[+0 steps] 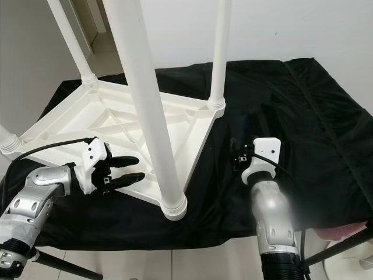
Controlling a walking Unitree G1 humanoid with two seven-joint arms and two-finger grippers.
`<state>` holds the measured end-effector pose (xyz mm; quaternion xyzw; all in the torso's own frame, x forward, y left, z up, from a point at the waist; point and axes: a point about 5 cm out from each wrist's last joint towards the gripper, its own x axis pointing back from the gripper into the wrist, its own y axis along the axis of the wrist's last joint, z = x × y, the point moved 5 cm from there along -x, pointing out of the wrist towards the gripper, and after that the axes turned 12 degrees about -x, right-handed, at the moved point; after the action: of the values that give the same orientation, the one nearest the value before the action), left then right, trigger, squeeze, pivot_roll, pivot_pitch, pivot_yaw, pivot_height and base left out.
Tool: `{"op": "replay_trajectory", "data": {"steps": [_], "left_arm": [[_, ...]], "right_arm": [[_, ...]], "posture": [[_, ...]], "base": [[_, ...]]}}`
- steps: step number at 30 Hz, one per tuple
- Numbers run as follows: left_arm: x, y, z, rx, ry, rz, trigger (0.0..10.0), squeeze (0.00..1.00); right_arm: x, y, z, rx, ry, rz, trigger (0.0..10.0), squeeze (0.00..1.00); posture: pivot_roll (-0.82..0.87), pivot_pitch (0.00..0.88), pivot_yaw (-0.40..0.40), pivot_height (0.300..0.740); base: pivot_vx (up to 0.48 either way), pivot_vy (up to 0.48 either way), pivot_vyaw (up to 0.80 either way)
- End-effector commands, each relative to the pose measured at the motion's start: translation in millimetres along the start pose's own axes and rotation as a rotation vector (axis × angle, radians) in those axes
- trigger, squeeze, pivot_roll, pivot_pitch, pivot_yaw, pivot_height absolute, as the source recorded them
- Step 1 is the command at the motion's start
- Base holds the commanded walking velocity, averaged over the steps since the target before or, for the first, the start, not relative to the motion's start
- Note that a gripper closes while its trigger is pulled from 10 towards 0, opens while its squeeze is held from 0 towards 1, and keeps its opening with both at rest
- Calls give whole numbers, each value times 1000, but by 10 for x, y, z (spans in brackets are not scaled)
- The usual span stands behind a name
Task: Building children table
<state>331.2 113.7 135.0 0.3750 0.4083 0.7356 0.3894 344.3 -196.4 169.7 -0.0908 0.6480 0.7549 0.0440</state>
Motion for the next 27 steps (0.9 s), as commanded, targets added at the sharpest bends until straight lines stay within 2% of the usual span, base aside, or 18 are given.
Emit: {"op": "replay_trajectory", "data": {"steps": [1, 2, 3, 4, 11, 12, 13, 18, 21, 22, 25, 27], "left_arm": [[26, -104, 81, 18, 71, 62, 10000, 0], [19, -132, 104, 26, 74, 74, 10000, 396], [17, -147, 115, 33, 78, 83, 10000, 396], [-1, -172, 139, 40, 84, 98, 10000, 1000], [-48, -231, 215, 28, 119, 151, 10000, 1000], [-61, -244, 228, 15, 118, 161, 10000, 0], [-80, -293, 229, -1, 103, 190, 10000, 0], [-83, -324, 214, -12, 82, 212, 10000, 0], [-90, -432, 234, -26, 76, 291, 10000, 0], [-90, -432, 234, -26, 76, 291, 10000, 0], [-116, -554, 288, -13, 105, 387, 10000, 0], [-130, -569, 293, 2, 108, 399, 10000, 0]], "right_arm": [[-12, 28, 46, -4, 11, -14, 10000, 0], [-5, 37, 59, -8, 13, -18, 10000, 0], [1, 44, 69, -11, 15, -20, 10000, 0], [16, 35, 89, -16, 16, -19, 10000, 0], [46, 11, 125, -31, 7, -19, 10000, 0], [51, 10, 126, -37, 0, -22, 10000, 0], [56, 14, 122, -42, -10, -26, 10000, 0], [55, 20, 117, -40, -13, -28, 10000, 0], [52, 35, 81, -35, -22, -30, 10000, 0], [52, 35, 81, -35, -22, -30, 10000, 0], [33, 55, 69, -32, -24, -34, 10000, 0], [23, 64, 76, -31, -23, -36, 10000, 0]], "posture": [[-51, 42, 103, 740], [-51, 42, 103, 740], [-51, 42, 103, 740], [-62, 43, 107, 740], [-70, 48, 114, 740], [-73, 46, 118, 740], [-73, 46, 118, 740], [-80, 50, 124, 740], [-77, 50, 122, 740], [-77, 50, 122, 740], [-77, 53, 125, 740], [-77, 53, 125, 740]], "base": [[0, 0, 0], [0, 0, 0], [0, 0, 0], [0, 0, 0], [0, 0, 0], [0, 0, 0], [0, 0, 0], [0, 0, 0], [0, 0, 0], [0, 0, 0], [0, 0, 0], [0, 0, 0]]}}
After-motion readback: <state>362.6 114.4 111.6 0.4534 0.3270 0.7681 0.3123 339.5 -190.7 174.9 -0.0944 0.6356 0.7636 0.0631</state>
